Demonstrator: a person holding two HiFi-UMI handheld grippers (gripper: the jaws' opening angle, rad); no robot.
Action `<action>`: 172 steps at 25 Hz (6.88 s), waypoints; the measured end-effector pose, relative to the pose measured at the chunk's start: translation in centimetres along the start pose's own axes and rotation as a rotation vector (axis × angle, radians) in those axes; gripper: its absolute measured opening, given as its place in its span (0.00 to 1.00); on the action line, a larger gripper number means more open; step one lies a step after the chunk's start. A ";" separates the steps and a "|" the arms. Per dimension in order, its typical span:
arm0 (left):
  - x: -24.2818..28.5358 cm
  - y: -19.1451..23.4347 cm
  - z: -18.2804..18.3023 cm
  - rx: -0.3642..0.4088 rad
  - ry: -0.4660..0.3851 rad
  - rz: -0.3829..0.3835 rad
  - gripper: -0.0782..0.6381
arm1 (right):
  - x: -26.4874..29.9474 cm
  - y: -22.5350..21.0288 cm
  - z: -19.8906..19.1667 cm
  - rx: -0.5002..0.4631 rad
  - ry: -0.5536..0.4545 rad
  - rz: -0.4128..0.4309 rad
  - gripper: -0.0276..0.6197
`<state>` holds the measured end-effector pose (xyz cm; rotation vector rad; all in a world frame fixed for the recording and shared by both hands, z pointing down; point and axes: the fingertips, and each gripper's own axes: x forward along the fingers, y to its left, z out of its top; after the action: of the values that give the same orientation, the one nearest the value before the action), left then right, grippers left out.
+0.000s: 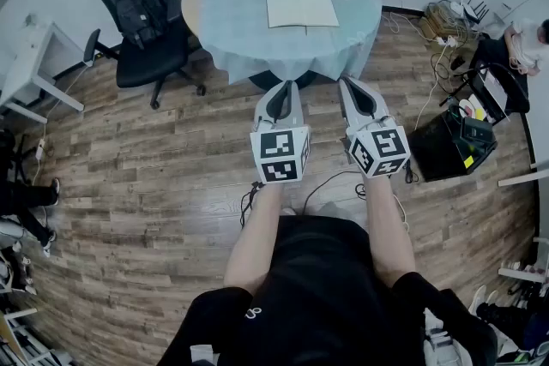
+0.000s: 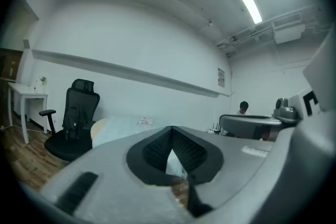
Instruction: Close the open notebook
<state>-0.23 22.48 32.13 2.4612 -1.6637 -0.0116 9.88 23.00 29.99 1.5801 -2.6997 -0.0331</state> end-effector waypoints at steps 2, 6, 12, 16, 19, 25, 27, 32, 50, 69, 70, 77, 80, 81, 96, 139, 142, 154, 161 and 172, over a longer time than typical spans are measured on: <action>-0.1 0.0 -0.2 -0.004 0.003 -0.002 0.09 | -0.1 0.0 0.0 0.018 -0.011 -0.003 0.05; -0.3 0.4 -0.5 -0.019 0.009 0.001 0.09 | -0.3 0.3 0.2 0.030 -0.033 -0.014 0.05; -0.3 0.6 -1.1 -0.056 0.006 -0.013 0.09 | -0.6 0.1 -0.4 0.039 -0.017 -0.016 0.05; -0.2 0.6 -0.6 -0.050 0.002 -0.020 0.09 | -0.7 -1.0 -0.1 0.059 -0.024 -0.037 0.05; -0.1 0.5 0.0 -0.059 -0.013 -0.036 0.09 | -0.7 -1.2 0.6 0.067 -0.041 -0.041 0.05; 0.9 -0.4 -0.4 -0.054 -0.010 -0.065 0.09 | -0.3 -1.7 0.3 0.073 -0.047 -0.032 0.05; 1.4 -0.3 -0.4 -0.047 -0.007 -0.067 0.09 | -0.1 -2.4 0.0 0.081 -0.046 -0.041 0.05; 3.2 1.9 0.8 -0.036 -0.024 -0.033 0.09 | 2.4 -3.9 0.8 0.086 -0.073 -0.033 0.05; 21.4 7.9 -3.3 -0.098 0.111 0.042 0.09 | 19.2 -15.3 -4.8 0.154 0.002 0.006 0.05; 41.7 16.2 -4.9 -0.107 0.290 0.160 0.09 | 39.1 -25.1 -11.7 0.135 0.177 0.155 0.05; 41.8 17.0 -5.1 -0.112 0.298 0.168 0.09 | 39.8 -24.7 -12.0 0.125 0.187 0.165 0.05; 42.4 20.4 -6.5 -0.127 0.358 0.162 0.09 | 41.7 -22.1 -15.9 -0.013 0.326 0.208 0.05; 43.0 21.2 -7.3 -0.136 0.376 0.152 0.09 | 42.5 -21.4 -17.8 -0.092 0.391 0.243 0.05; 43.1 21.4 -7.6 -0.142 0.382 0.150 0.09 | 42.7 -21.1 -18.4 -0.119 0.411 0.258 0.05; 41.5 26.3 -9.8 -0.229 0.400 0.194 0.09 | 43.2 -17.7 -28.2 -0.607 0.766 0.542 0.41; 40.5 26.8 -12.3 -0.269 0.451 0.152 0.09 | 43.3 -17.3 -31.9 -0.769 0.817 0.303 0.17; 40.5 26.5 -12.5 -0.263 0.458 0.142 0.09 | 43.2 -17.4 -31.5 -0.720 0.784 0.280 0.15; 40.7 25.4 -13.1 -0.245 0.485 0.102 0.09 | 42.4 -18.7 -29.6 -0.277 0.683 0.087 0.11; 41.1 24.4 -13.3 -0.234 0.493 0.075 0.09 | 41.3 -20.3 -29.1 0.096 0.612 -0.061 0.10; 41.8 23.3 -13.9 -0.225 0.516 0.039 0.09 | 39.6 -23.7 -30.0 0.505 0.548 -0.229 0.08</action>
<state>-4.46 -22.64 52.93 2.0375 -1.3956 0.3852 11.82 -23.51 59.46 1.6684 -2.1811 0.9893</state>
